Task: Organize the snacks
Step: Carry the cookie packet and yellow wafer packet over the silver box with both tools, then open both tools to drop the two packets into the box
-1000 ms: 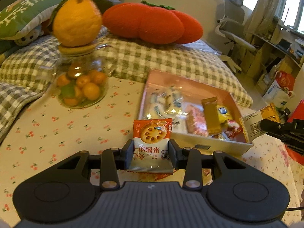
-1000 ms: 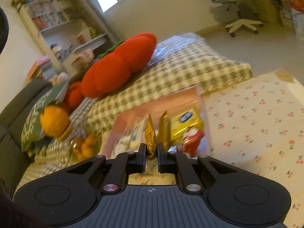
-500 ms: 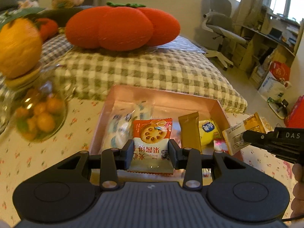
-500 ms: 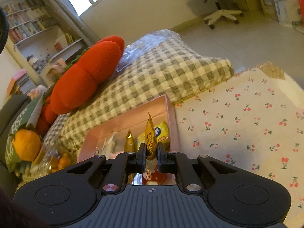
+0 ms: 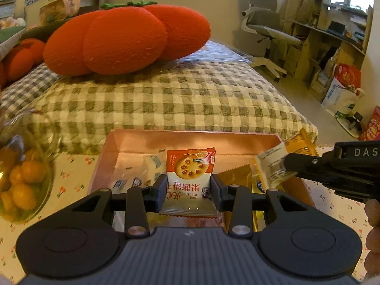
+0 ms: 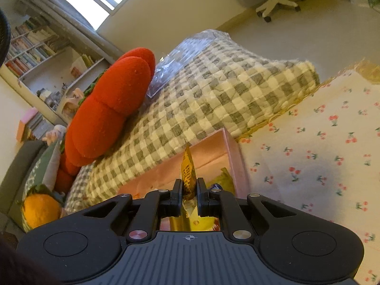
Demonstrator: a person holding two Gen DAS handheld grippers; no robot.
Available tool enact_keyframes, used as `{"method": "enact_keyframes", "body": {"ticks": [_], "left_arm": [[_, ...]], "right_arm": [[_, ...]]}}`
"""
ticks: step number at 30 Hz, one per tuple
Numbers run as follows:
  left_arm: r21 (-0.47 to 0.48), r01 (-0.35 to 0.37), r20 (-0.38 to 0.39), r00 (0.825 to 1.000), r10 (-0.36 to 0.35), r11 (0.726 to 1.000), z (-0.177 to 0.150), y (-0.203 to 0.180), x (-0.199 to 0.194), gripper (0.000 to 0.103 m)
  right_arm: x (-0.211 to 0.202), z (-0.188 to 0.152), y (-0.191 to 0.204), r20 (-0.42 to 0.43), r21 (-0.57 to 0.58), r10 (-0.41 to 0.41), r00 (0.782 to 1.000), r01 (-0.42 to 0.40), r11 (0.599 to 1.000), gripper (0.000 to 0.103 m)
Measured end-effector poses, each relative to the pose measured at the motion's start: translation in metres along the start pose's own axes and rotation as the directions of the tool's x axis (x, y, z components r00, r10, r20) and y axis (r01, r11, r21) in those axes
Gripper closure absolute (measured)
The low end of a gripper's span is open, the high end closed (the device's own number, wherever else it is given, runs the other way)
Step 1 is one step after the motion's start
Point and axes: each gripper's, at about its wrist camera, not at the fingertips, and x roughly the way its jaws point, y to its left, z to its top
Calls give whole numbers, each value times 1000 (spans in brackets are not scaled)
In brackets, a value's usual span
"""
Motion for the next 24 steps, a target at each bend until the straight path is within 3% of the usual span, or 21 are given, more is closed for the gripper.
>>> {"method": "enact_keyframes", "body": {"ticks": [9, 15, 22, 24], "left_arm": [[31, 0, 0, 1000, 0, 1000, 2, -7, 16, 67], [40, -9, -3, 1000, 9, 999, 3, -9, 22, 63], [39, -19, 2, 1000, 19, 999, 3, -10, 21, 54], [37, -18, 0, 1000, 18, 999, 3, -10, 18, 52]], "right_arm": [[21, 4, -4, -16, 3, -2, 1000, 2, 1000, 92], [26, 5, -9, -16, 0, -19, 1000, 19, 1000, 85], [20, 7, -7, 3, -20, -38, 999, 38, 999, 58], [18, 8, -4, 6, -29, -38, 999, 38, 999, 55]]}}
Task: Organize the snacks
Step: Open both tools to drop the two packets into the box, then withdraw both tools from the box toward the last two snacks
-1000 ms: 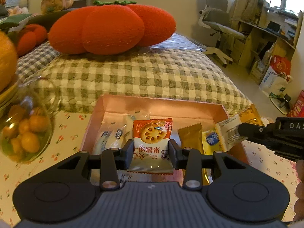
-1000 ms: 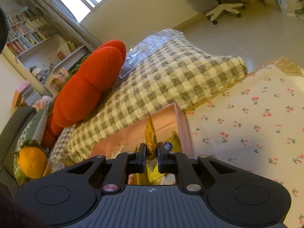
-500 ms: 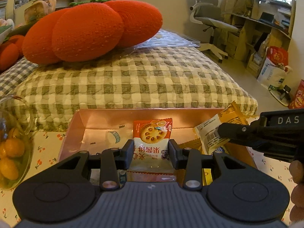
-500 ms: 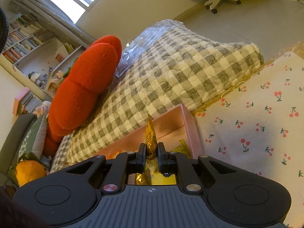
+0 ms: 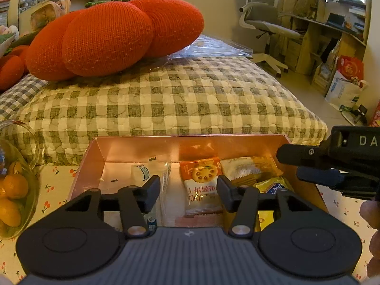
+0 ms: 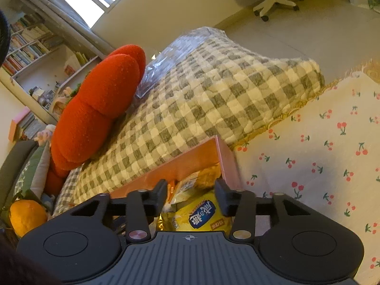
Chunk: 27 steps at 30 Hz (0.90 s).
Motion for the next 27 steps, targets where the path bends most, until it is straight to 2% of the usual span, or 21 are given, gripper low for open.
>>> {"method": "enact_keyframes", "body": {"ticks": [3, 14, 21, 23, 27], "left_arm": [[0, 1, -2, 1000, -1, 1000, 1, 0, -4, 49], [-5, -3, -25, 1000, 3, 1000, 2, 5, -30, 32], [-6, -6, -19, 1000, 6, 1000, 1, 5, -59, 20], [-8, -6, -24, 1000, 6, 1000, -1, 6, -66, 16], [-16, -8, -38, 999, 7, 1000, -11, 8, -79, 12]], "right_arm": [[-4, 1, 5, -2, -12, -6, 1000, 6, 1000, 55], [-34, -6, 27, 8, -114, -55, 998, 56, 992, 34], [-62, -13, 38, 10, -143, -70, 998, 71, 987, 27], [-71, -16, 41, 9, -153, -82, 997, 82, 985, 22], [-85, -26, 46, 5, -180, -99, 995, 98, 979, 20]]}}
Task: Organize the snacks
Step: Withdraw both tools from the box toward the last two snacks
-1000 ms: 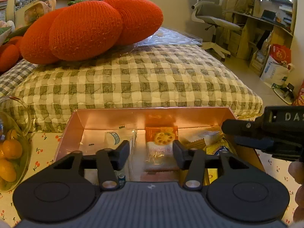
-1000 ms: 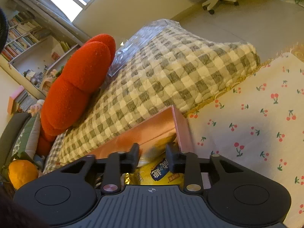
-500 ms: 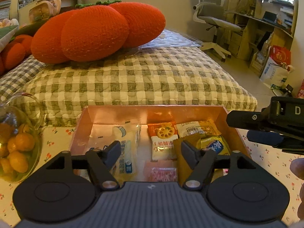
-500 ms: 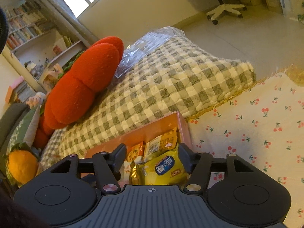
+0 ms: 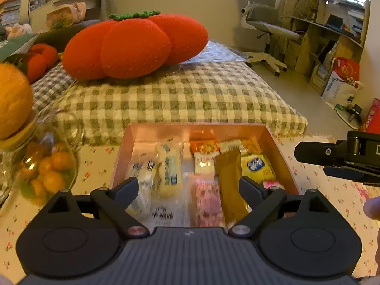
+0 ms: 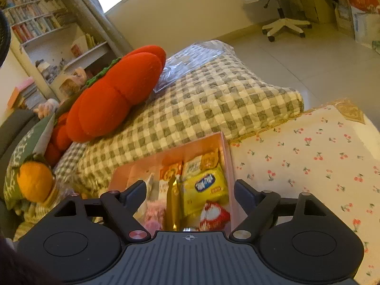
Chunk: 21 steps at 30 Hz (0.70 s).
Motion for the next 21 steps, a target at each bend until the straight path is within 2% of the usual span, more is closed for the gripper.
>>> {"method": "enact_keyframes", "body": {"ticks": [15, 21], "left_arm": [[-75, -62, -99, 994, 54, 995, -44, 25, -31, 5], [-124, -84, -139, 988, 67, 989, -67, 37, -38, 5]], "right_arm": [[-30, -52, 22, -86, -148, -50, 995, 37, 988, 15], [-31, -74, 26, -141, -187, -41, 989, 14, 982, 15]]}}
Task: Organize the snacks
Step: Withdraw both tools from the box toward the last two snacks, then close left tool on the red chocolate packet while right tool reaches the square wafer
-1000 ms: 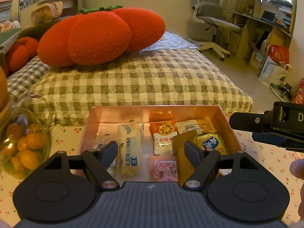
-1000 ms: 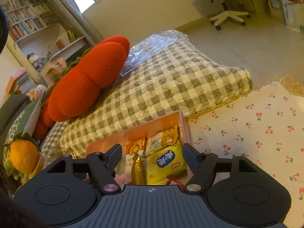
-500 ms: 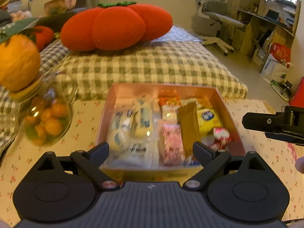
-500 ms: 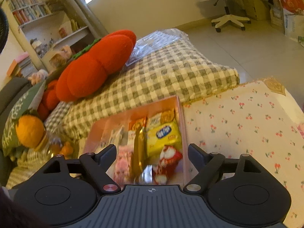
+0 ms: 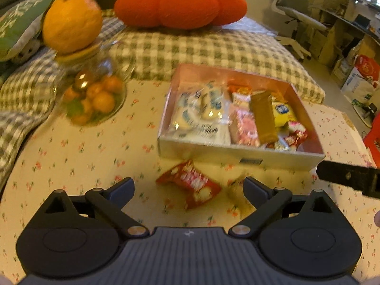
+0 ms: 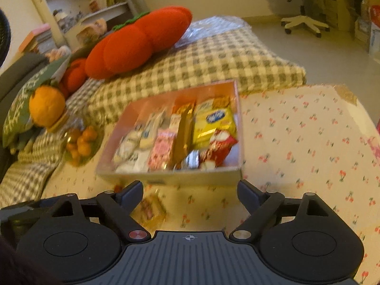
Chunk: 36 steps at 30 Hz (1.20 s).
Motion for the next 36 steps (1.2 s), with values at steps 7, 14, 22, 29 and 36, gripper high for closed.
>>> {"method": "enact_keyframes", "body": {"ticks": [7, 14, 22, 29, 36], "left_arm": [[-41, -17, -40, 999, 16, 999, -17, 11, 4, 5], [-86, -32, -2, 999, 32, 996, -20, 11, 11, 5], [-185, -36, 12, 999, 38, 982, -15, 9, 32, 16], [-243, -19, 25, 999, 26, 970, -12, 5, 45, 37], [-196, 7, 24, 1000, -2, 981, -11, 1, 49, 63]], "right_arm": [[7, -30, 11, -69, -110, -11, 998, 4, 994, 15], [16, -35, 7, -77, -92, -40, 996, 33, 995, 15], [30, -38, 10, -60, -150, -89, 994, 79, 986, 15], [41, -43, 17, -68, -203, -83, 994, 68, 977, 15], [51, -52, 25, -88, -270, -91, 992, 64, 961, 15]]}}
